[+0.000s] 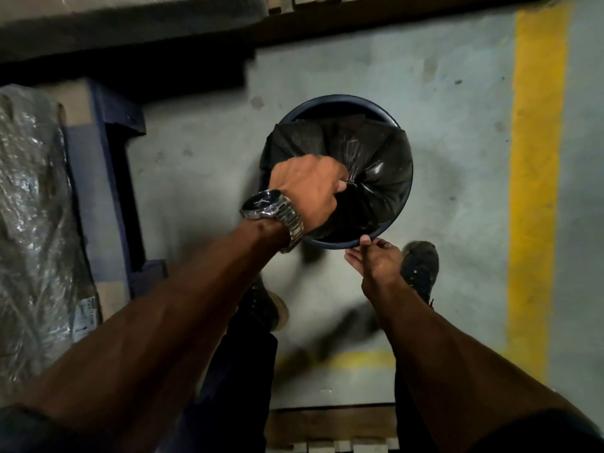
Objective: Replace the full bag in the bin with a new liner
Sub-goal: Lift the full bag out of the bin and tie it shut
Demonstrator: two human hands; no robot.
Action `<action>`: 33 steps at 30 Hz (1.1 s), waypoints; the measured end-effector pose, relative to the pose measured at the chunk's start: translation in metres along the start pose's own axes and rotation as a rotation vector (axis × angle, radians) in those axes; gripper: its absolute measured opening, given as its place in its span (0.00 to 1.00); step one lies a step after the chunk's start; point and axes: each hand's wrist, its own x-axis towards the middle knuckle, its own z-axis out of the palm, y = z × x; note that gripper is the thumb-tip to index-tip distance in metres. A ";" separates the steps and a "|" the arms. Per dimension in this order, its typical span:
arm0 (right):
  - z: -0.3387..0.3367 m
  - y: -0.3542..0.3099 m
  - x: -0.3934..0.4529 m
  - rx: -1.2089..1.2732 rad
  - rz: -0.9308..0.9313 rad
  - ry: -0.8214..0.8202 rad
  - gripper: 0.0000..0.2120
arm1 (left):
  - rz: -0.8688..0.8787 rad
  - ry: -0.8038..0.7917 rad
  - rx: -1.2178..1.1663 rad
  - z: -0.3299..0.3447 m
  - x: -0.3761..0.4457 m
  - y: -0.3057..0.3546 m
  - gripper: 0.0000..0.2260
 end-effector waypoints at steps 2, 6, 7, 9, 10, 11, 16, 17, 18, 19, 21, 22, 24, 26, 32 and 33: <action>0.004 -0.002 -0.002 0.000 -0.008 0.016 0.09 | 0.014 0.006 -0.007 -0.002 -0.009 0.000 0.08; 0.017 -0.006 -0.004 -0.071 -0.054 0.022 0.05 | -0.043 0.014 -0.099 -0.009 -0.021 -0.006 0.09; 0.020 -0.008 -0.005 -0.096 -0.069 0.019 0.07 | -0.056 0.023 -0.119 -0.011 -0.022 -0.008 0.09; 0.024 -0.009 -0.006 -0.131 -0.086 -0.010 0.08 | -0.062 0.044 -0.159 -0.013 -0.023 -0.009 0.09; 0.024 -0.010 -0.008 -0.142 -0.091 -0.029 0.07 | -0.056 0.052 -0.179 -0.015 -0.024 -0.008 0.09; 0.025 -0.010 -0.010 -0.153 -0.098 -0.048 0.07 | -0.048 0.058 -0.198 -0.017 -0.025 -0.007 0.09; 0.030 -0.011 -0.018 -0.190 -0.108 -0.045 0.09 | -0.038 0.033 -0.254 -0.020 -0.030 -0.006 0.07; 0.031 -0.013 -0.020 -0.190 -0.102 -0.040 0.10 | -0.047 0.029 -0.267 -0.022 -0.032 -0.009 0.07; 0.030 -0.014 -0.021 -0.190 -0.098 -0.036 0.10 | -0.065 0.031 -0.286 -0.023 -0.032 -0.014 0.07; 0.029 -0.016 -0.022 -0.193 -0.101 -0.041 0.09 | -0.090 0.036 -0.311 -0.025 -0.033 -0.019 0.07; 0.026 -0.018 -0.024 -0.191 -0.121 -0.093 0.04 | -0.138 0.050 -0.375 -0.028 -0.034 -0.027 0.07; 0.024 -0.020 -0.025 -0.181 -0.135 -0.137 0.02 | -0.152 0.061 -0.406 -0.029 -0.034 -0.029 0.07; 0.020 -0.021 -0.025 -0.162 -0.139 -0.231 0.03 | -0.163 0.084 -0.449 -0.031 -0.034 -0.031 0.07; 0.016 -0.022 -0.025 -0.137 -0.108 -0.289 0.02 | -0.168 0.113 -0.495 -0.033 -0.033 -0.031 0.07; 0.013 -0.023 -0.019 -0.133 -0.102 -0.165 0.06 | -0.242 0.148 -0.583 -0.035 -0.029 -0.041 0.08; 0.013 -0.025 -0.018 -0.144 -0.107 -0.142 0.07 | -0.247 0.158 -0.603 -0.035 -0.028 -0.042 0.08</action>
